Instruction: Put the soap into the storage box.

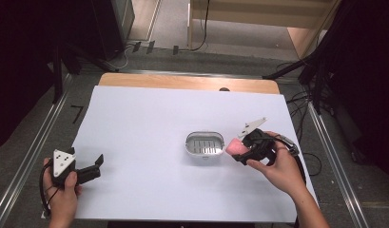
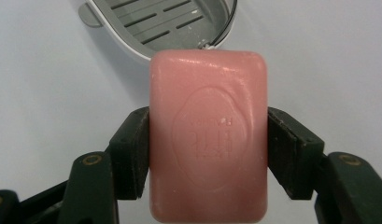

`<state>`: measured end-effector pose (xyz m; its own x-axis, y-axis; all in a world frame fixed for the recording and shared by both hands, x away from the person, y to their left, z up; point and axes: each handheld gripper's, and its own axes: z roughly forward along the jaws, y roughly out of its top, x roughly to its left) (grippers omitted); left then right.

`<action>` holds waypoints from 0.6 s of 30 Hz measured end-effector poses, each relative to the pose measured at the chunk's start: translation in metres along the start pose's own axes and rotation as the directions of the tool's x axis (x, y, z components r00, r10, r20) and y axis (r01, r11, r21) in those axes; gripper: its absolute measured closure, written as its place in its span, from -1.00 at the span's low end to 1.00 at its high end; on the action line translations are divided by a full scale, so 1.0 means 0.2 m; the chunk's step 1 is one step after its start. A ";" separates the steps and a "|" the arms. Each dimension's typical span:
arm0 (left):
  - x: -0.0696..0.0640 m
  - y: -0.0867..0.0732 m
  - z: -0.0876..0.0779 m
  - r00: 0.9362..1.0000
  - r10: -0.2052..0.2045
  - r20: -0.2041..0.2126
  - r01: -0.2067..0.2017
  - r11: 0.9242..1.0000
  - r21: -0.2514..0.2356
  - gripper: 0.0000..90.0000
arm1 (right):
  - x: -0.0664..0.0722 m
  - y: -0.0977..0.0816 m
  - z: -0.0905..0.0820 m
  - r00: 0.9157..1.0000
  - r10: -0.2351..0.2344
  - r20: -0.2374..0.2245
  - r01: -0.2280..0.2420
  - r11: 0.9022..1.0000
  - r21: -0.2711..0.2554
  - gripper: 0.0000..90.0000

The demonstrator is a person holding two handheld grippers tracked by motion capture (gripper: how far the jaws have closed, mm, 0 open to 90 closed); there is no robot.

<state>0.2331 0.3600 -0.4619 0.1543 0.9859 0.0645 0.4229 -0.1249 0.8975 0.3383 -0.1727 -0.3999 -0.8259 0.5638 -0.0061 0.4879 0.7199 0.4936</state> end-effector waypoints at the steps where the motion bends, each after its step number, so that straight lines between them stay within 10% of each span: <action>1: 0.00 0.00 0.00 1.000 -0.001 0.001 0.001 1.000 0.002 -0.98 | 0.00 0.00 -0.01 1.000 -0.003 0.003 0.003 1.000 -0.002 -0.14; 18: 0.00 0.00 0.00 1.000 0.005 0.002 -0.005 1.000 -0.008 -0.98 | 0.03 0.08 -0.01 0.992 -0.129 -0.015 0.128 0.991 -0.029 -0.14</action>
<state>0.2321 0.3595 -0.4619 0.1579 0.9851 0.0685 0.4151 -0.1292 0.9005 0.3409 -0.1580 -0.3910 -0.8859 0.4605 -0.0564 0.3696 0.7740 0.5141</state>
